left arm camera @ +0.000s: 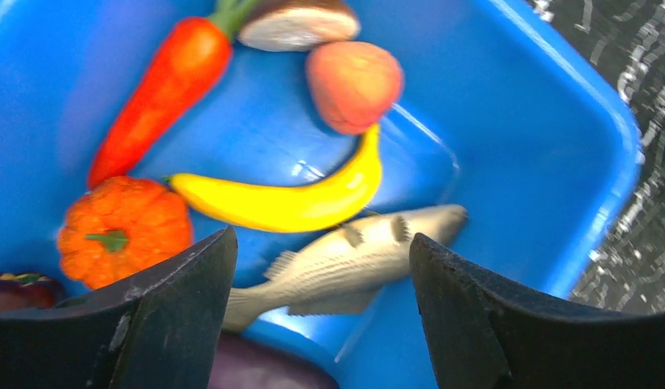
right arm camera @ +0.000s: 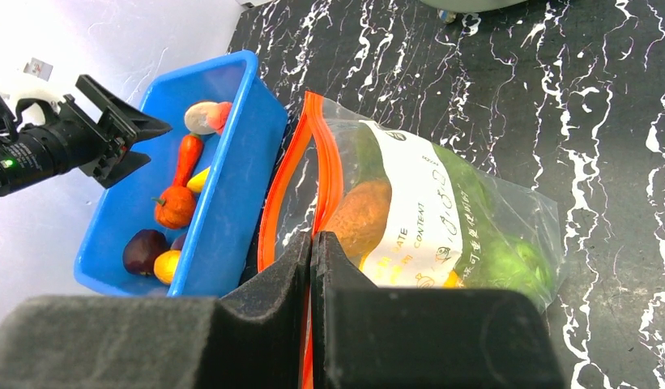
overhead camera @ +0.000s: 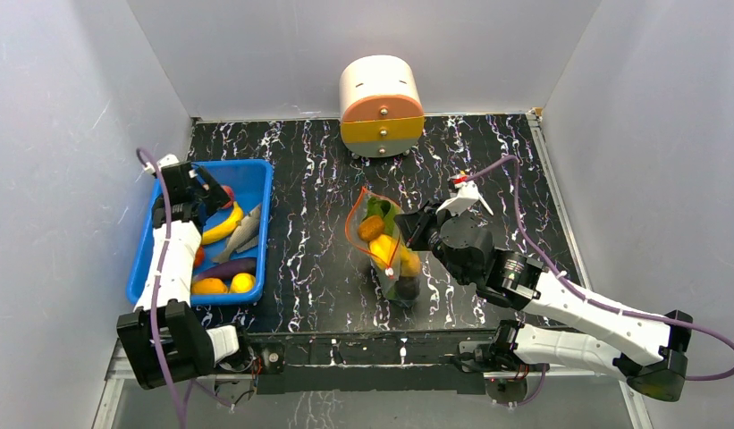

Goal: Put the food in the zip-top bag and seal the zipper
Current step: Pick up the fake fruit from the bin.

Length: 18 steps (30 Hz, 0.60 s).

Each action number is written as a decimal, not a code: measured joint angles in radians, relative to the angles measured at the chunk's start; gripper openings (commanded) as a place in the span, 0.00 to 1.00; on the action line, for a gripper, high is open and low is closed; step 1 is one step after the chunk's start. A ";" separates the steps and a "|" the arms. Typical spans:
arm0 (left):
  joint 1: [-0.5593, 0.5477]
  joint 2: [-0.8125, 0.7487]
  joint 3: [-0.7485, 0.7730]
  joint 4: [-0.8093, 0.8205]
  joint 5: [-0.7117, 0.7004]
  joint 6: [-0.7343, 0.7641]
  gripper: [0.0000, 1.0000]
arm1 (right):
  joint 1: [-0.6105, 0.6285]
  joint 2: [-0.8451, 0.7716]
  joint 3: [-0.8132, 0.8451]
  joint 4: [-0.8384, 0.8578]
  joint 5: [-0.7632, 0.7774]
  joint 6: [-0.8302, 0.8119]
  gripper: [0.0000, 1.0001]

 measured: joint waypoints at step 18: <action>0.189 -0.049 -0.111 0.121 -0.101 -0.039 0.48 | 0.000 0.003 0.030 -0.042 -0.045 -0.011 0.00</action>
